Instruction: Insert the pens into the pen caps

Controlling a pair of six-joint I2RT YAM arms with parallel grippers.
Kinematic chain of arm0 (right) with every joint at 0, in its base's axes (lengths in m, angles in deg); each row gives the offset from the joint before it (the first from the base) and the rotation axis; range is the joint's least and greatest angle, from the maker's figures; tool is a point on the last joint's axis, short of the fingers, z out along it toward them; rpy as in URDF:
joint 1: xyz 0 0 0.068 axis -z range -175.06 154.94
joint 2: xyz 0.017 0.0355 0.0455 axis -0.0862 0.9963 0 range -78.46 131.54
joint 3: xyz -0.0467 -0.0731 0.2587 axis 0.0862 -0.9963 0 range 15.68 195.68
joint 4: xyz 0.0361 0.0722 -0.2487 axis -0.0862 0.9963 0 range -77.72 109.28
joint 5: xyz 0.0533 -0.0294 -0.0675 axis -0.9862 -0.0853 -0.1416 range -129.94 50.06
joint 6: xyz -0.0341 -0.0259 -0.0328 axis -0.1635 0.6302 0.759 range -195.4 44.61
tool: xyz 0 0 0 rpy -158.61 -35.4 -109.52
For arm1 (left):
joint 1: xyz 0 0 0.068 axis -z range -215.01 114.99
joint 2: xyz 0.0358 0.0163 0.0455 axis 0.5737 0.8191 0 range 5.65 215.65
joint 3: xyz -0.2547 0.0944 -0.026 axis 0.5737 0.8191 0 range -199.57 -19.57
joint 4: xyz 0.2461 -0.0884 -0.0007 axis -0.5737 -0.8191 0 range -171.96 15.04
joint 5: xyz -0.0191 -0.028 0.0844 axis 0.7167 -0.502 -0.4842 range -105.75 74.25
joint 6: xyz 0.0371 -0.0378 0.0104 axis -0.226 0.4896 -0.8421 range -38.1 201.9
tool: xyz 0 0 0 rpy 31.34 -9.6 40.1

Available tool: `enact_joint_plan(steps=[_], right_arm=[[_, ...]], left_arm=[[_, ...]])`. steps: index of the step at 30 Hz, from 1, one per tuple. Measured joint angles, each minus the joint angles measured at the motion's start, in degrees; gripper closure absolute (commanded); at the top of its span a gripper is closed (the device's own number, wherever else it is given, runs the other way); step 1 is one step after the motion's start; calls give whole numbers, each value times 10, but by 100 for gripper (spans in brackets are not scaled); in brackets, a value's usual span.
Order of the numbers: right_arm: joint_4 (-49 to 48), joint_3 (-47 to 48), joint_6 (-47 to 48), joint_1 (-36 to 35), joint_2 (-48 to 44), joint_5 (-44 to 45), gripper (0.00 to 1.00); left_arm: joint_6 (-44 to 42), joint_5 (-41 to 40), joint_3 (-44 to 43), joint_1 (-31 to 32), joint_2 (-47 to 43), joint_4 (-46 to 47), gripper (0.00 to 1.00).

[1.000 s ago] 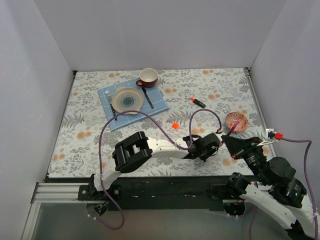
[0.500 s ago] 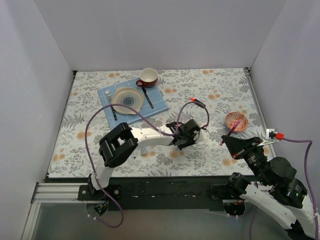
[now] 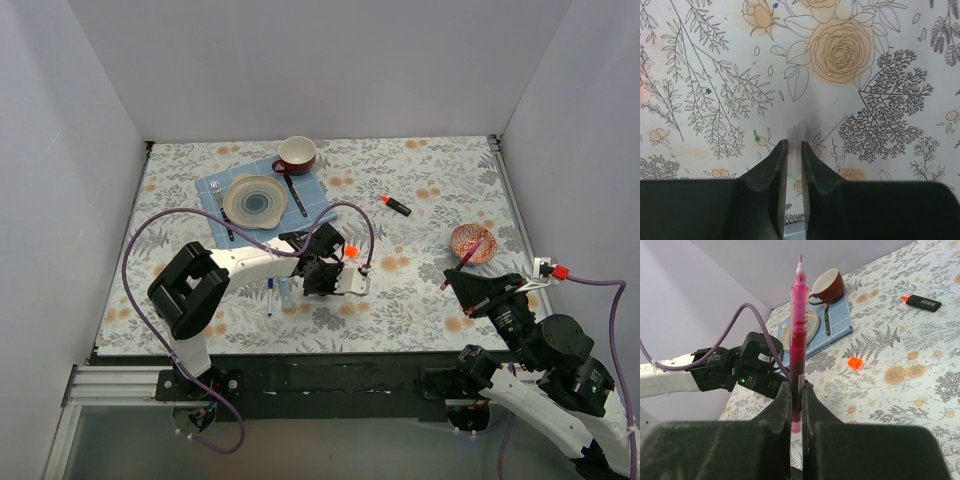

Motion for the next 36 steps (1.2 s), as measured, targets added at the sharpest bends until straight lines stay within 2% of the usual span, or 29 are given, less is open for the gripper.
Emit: enact_joint_plan(steps=[1,4,7,10,13,14,21,25,28,31,33,36], right_arm=[[-1,0,1,0,0,0,99],[-2,0,2,0,0,0,99],[-2,0,3,0,0,0,99],[-2,0,3,0,0,0,99],[-2,0,3,0,0,0,99],[-2,0,3,0,0,0,99],[-2,0,2,0,0,0,99],[-2,0,2,0,0,-1,99],[-2,0,2,0,0,-1,99],[-2,0,1,0,0,-1,99],[-2,0,0,0,0,-3,99],[-2,-2,-4,0,0,-7,99]], left_arm=[[-7,9,-3,0,2,-5,99],[-22,24,-9,-2,7,-13,78],[-29,30,-8,-3,8,-17,69],[-25,30,-5,-3,9,-17,52],[-23,30,-5,-3,8,-15,30],[-21,29,-5,-3,7,-15,2],[23,28,-5,-3,-32,2,2],[112,-2,-20,-3,-89,36,2],[237,-82,-62,-2,-114,74,2],[371,-215,-101,-4,-114,115,2],[462,-284,-118,-8,-104,110,2],[627,-338,-143,-14,-76,81,12]])
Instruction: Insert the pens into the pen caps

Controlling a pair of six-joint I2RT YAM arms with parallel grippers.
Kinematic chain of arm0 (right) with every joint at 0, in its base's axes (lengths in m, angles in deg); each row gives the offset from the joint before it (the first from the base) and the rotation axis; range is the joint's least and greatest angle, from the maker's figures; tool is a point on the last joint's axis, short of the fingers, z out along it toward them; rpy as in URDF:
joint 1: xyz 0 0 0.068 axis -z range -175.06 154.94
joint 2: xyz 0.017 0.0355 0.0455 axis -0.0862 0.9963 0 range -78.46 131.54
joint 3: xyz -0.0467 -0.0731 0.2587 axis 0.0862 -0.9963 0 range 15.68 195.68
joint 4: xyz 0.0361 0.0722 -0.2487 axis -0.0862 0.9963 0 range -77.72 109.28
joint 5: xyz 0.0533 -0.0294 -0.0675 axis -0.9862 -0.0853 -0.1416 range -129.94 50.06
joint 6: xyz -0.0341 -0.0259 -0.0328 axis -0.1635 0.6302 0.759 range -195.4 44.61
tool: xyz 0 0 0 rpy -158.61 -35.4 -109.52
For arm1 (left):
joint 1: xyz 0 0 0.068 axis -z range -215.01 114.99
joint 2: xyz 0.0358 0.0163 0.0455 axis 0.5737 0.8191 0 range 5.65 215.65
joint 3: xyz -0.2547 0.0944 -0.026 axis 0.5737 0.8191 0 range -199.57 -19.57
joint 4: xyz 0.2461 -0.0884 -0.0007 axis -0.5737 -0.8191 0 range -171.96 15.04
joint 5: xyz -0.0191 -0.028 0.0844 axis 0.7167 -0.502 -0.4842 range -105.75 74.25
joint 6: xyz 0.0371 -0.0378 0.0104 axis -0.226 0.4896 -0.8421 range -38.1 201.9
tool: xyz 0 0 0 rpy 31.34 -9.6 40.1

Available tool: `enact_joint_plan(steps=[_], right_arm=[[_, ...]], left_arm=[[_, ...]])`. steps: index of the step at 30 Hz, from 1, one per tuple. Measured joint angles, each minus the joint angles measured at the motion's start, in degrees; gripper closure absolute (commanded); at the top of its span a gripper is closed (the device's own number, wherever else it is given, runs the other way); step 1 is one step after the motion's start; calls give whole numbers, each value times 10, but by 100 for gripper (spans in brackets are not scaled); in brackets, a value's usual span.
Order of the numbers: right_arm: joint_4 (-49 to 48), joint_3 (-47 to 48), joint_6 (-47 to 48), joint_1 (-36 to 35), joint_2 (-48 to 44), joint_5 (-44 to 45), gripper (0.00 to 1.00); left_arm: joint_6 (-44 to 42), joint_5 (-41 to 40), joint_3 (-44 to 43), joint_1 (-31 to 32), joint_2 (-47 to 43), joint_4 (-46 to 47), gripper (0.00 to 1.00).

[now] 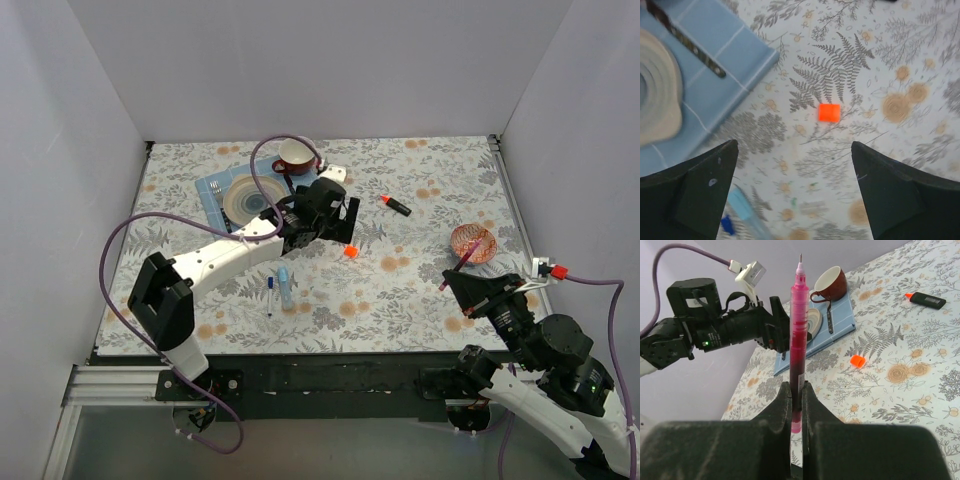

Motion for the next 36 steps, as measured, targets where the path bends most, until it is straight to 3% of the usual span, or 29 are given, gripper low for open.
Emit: enact_joint_plan(steps=[7,11,16,23,36], right_arm=[[0,-3,-6,0,0,-2,99],[-5,-10,-7,0,0,-6,99],[-5,-14,-10,0,0,-10,99],[-5,-14,-10,0,0,-9,99],[9,-14,-8,0,0,-2,99]], left_arm=[[460,-28,-36,0,15,-160,16],[572,-8,-21,0,10,-235,23],[628,33,41,6,-16,-282,26],[650,67,3,24,27,-310,30],[657,76,14,26,106,-291,35]])
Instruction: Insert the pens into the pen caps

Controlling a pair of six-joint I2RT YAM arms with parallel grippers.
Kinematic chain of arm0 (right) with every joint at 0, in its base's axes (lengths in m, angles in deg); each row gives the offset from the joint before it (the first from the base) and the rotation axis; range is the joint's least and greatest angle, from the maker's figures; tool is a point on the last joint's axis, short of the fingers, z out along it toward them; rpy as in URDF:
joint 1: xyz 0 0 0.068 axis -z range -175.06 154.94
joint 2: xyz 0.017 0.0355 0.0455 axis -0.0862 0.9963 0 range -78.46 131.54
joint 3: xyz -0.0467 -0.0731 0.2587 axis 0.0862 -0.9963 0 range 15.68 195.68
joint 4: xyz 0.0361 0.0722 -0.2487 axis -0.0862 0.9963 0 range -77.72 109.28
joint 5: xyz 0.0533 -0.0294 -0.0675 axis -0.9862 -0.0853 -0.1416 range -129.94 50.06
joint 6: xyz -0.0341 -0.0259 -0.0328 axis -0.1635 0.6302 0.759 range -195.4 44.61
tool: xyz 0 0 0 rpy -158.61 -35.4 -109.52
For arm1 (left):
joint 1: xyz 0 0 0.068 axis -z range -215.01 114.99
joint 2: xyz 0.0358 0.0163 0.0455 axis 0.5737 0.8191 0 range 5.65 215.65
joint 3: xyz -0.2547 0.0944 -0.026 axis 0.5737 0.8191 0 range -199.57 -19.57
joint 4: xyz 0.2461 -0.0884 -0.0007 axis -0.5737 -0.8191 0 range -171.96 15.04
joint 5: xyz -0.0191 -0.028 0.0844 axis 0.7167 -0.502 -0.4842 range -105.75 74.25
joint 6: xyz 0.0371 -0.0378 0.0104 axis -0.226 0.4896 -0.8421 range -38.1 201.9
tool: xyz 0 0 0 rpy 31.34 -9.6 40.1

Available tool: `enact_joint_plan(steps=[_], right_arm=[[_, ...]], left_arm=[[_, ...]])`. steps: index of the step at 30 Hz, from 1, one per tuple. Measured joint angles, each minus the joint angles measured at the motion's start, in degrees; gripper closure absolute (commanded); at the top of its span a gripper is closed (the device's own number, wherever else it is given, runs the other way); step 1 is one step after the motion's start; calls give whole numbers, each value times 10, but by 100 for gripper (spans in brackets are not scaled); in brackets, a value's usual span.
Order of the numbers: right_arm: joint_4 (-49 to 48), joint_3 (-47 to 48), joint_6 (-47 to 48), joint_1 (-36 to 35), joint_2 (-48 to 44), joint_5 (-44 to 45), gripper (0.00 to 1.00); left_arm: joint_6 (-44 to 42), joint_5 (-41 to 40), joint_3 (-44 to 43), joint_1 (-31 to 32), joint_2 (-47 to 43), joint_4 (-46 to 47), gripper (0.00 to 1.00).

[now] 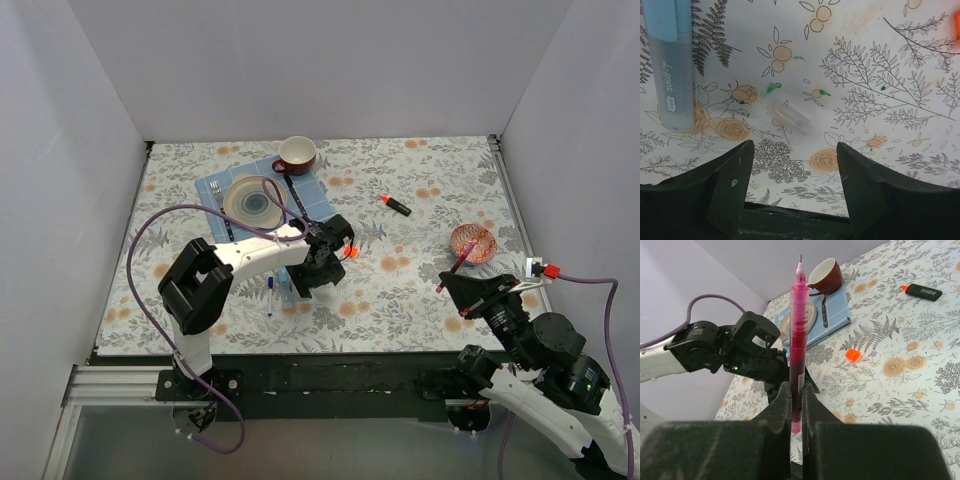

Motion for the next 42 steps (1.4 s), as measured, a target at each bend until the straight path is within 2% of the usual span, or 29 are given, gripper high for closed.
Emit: enact_joint_plan(steps=[9,15,24,27,34,42], right_arm=[[10,0,0,0,0,4,99],[15,3,2,0,0,7,99],[19,4,2,0,0,12,99],[25,5,2,0,0,13,99],[28,8,2,0,0,14,99],[28,8,2,0,0,14,99]], left_arm=[[0,-2,0,0,29,-1,38],[1,-2,0,-3,50,2,44],[0,-1,1,-7,63,-5,68],[0,-3,0,-8,64,-5,72],[-1,-11,-12,-11,71,4,74],[0,-39,-16,-12,73,26,71]])
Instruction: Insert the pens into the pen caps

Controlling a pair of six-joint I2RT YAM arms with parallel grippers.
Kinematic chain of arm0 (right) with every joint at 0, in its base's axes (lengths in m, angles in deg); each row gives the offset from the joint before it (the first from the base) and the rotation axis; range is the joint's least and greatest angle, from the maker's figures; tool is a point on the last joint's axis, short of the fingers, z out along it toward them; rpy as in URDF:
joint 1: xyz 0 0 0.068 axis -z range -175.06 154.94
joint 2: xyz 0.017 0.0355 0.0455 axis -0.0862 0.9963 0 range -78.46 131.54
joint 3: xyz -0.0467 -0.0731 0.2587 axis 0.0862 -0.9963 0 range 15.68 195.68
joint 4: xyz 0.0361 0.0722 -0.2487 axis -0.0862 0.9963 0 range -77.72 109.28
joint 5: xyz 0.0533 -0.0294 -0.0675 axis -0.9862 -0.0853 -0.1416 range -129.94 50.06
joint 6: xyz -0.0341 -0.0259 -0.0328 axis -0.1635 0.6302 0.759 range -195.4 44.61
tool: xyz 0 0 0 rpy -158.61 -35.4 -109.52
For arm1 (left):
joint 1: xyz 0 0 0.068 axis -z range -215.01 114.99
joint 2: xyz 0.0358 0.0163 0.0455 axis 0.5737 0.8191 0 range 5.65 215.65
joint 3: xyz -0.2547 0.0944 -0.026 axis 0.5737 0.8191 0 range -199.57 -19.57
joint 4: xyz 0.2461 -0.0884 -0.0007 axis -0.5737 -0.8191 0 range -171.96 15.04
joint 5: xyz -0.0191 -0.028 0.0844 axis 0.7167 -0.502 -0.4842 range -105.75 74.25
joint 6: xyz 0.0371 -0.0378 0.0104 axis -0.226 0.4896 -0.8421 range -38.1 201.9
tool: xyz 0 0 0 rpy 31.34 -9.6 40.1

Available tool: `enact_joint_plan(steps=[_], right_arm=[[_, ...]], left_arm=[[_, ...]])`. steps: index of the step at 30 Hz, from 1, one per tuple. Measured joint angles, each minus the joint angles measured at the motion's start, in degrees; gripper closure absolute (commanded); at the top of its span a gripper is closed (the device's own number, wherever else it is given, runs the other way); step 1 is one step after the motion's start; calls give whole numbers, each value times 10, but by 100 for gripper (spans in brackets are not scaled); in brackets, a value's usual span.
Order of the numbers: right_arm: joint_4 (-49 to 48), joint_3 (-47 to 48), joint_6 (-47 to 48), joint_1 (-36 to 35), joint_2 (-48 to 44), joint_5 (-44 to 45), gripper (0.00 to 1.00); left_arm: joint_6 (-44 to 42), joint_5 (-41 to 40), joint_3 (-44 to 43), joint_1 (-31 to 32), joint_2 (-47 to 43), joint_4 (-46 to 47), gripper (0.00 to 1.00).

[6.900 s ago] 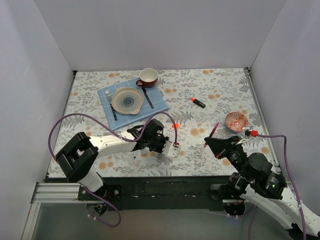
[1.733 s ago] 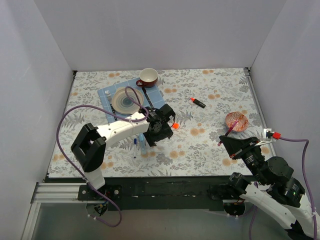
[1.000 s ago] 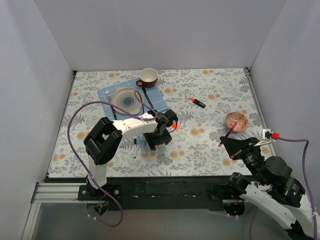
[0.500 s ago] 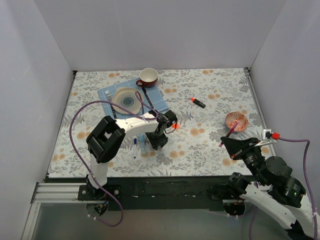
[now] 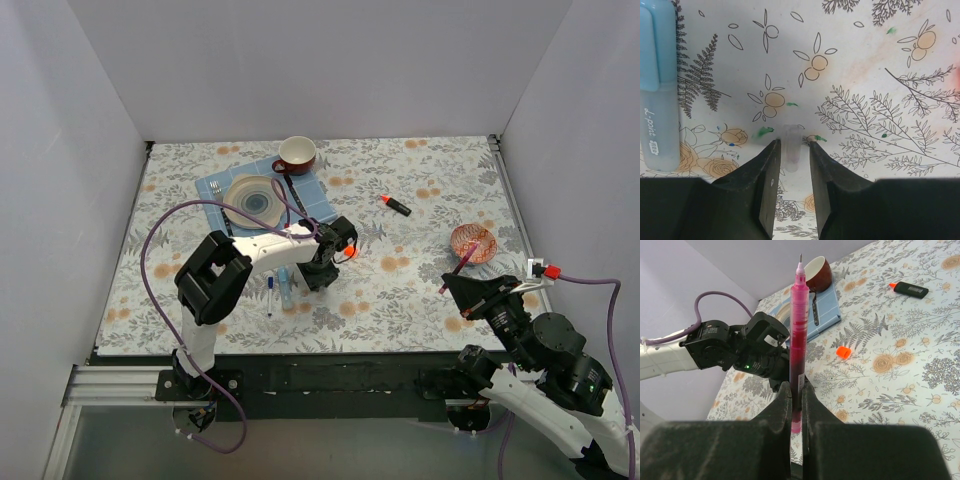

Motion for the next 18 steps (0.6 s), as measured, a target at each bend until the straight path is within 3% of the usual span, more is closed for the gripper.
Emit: enact_joint_plan(steps=[5,12,18], right_arm=[[0,0,0,0,0,0,99],[0,0,0,0,0,0,99],[-13,-11,0,0,0,-12,99]], left_arm=[[1,-8,0,0,0,0,76],[1,-14,-11,-1,9,-12,100],[1,-16,-11,-1,9,-12,100]])
